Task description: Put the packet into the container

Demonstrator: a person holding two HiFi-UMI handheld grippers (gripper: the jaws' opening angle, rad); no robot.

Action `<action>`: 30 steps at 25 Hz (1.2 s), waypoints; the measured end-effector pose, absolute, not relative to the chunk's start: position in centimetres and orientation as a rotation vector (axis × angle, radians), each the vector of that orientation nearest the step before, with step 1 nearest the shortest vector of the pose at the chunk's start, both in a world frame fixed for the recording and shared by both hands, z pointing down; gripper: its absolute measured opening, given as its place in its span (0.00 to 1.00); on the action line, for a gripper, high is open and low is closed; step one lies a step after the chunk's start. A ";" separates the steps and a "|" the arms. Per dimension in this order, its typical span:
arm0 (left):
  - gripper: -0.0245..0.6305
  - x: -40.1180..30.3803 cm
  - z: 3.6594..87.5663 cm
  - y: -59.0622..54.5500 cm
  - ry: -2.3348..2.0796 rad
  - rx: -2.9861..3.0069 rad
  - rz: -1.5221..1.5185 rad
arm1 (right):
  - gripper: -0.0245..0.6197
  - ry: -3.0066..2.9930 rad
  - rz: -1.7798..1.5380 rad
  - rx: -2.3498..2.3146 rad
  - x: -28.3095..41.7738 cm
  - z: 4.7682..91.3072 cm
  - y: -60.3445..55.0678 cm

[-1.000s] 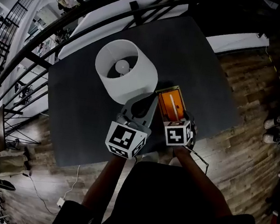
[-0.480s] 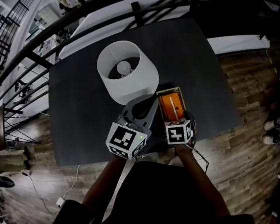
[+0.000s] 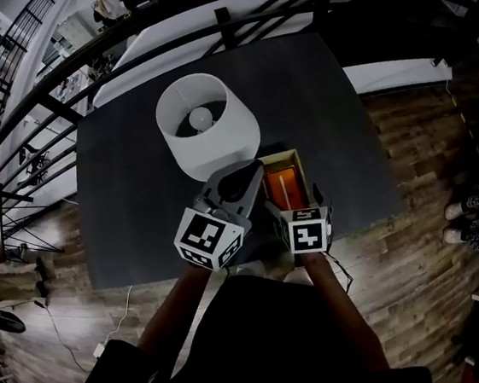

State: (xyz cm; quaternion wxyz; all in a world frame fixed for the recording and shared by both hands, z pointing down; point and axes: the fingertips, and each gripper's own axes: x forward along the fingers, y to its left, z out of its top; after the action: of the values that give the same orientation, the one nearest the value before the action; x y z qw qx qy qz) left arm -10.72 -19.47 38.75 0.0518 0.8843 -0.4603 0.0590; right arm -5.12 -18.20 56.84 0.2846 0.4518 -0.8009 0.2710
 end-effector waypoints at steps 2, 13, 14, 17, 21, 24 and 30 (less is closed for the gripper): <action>0.05 -10.7 38.8 -19.5 -1.401 2.689 0.182 | 0.88 -2.175 0.747 1.195 -5.2 56.0 -18.2; 0.05 -9.8 38.6 -19.9 -1.381 2.704 0.180 | 0.31 -2.283 0.570 1.182 -3.5 51.0 -18.1; 0.05 -9.6 38.6 -20.0 -1.377 2.706 0.181 | 0.26 -2.305 0.527 1.188 -3.3 50.2 -18.2; 0.05 -9.2 38.7 -20.0 -1.367 2.711 0.182 | 0.13 -2.362 0.437 1.210 -2.8 48.3 -18.5; 0.05 -8.8 38.9 -20.0 -1.358 2.713 0.175 | 0.05 -2.449 0.394 1.234 -2.4 45.8 -18.6; 0.05 -8.2 38.8 -20.0 -1.350 2.719 0.168 | 0.05 -2.542 0.344 1.226 -2.3 43.6 -18.7; 0.05 -6.9 39.1 -19.8 -1.327 2.727 0.166 | 0.05 -2.620 0.275 1.229 -1.3 41.6 -19.2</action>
State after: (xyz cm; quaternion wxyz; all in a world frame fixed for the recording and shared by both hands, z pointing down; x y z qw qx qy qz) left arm -6.93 -19.83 39.06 0.0522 0.8967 -0.4363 0.0546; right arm -1.27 -19.23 41.58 0.1170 0.4199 -0.8951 0.0940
